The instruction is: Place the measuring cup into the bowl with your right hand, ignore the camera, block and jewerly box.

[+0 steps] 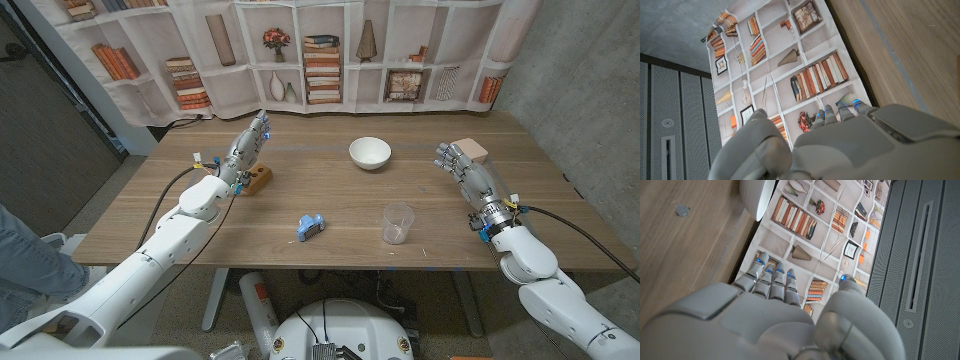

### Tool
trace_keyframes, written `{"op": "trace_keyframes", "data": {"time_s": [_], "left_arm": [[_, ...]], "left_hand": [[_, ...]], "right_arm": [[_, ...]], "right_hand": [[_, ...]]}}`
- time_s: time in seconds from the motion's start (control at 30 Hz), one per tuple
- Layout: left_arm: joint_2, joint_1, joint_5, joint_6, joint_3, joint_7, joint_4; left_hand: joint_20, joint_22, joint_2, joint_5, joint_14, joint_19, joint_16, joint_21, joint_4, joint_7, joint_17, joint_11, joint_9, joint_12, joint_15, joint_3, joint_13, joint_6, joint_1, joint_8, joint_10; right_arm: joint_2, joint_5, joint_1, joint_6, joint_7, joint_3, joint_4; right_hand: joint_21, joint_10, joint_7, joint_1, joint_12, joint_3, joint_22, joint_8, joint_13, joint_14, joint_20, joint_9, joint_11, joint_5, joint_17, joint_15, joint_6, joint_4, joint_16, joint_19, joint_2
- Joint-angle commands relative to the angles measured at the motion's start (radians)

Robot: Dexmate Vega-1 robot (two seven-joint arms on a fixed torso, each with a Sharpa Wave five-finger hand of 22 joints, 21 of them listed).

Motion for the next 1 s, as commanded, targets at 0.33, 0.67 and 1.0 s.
{"op": "trace_keyframes", "data": {"time_s": [0.33, 0.67, 1.0], "left_arm": [[0.010, 0.000, 0.007, 0.025, 0.005, 0.009, -0.025], [0.010, 0.000, 0.005, 0.022, 0.005, 0.003, -0.020], [0.013, -0.013, 0.020, 0.035, 0.012, 0.009, -0.031]], "left_hand": [[0.005, 0.002, 0.006, 0.007, 0.004, -0.022, 0.000, -0.004, -0.002, -0.002, 0.002, 0.003, 0.003, -0.001, 0.001, -0.005, 0.001, 0.002, 0.011, 0.003, 0.002], [0.005, 0.002, 0.007, 0.008, 0.005, -0.022, 0.000, -0.004, -0.002, -0.002, 0.003, 0.001, 0.003, -0.001, 0.000, -0.007, 0.001, 0.004, 0.011, 0.002, 0.003], [0.006, 0.002, 0.009, 0.008, 0.005, -0.022, 0.000, -0.004, -0.003, -0.003, 0.003, 0.002, 0.003, -0.002, 0.000, -0.009, 0.001, 0.005, 0.012, 0.002, 0.002]], "right_arm": [[-0.009, -0.022, -0.068, 0.039, -0.003, 0.038, -0.029], [-0.005, -0.040, -0.095, 0.051, -0.010, 0.049, -0.047], [0.000, -0.052, -0.107, 0.071, 0.000, 0.049, -0.048]], "right_hand": [[-0.009, 0.013, -0.011, 0.023, 0.000, 0.003, 0.001, 0.000, 0.002, 0.008, -0.021, 0.003, 0.000, 0.009, 0.001, -0.002, 0.002, -0.014, -0.006, 0.012, -0.001], [-0.014, 0.013, -0.010, 0.028, -0.002, 0.004, 0.001, 0.000, 0.001, 0.006, -0.022, 0.003, 0.001, 0.011, 0.001, -0.003, 0.002, -0.018, -0.008, 0.014, -0.002], [-0.020, 0.010, -0.013, 0.032, -0.004, 0.004, 0.002, -0.002, 0.001, 0.006, -0.021, 0.003, 0.000, 0.012, 0.002, -0.003, -0.001, -0.022, -0.009, 0.016, -0.003]]}}
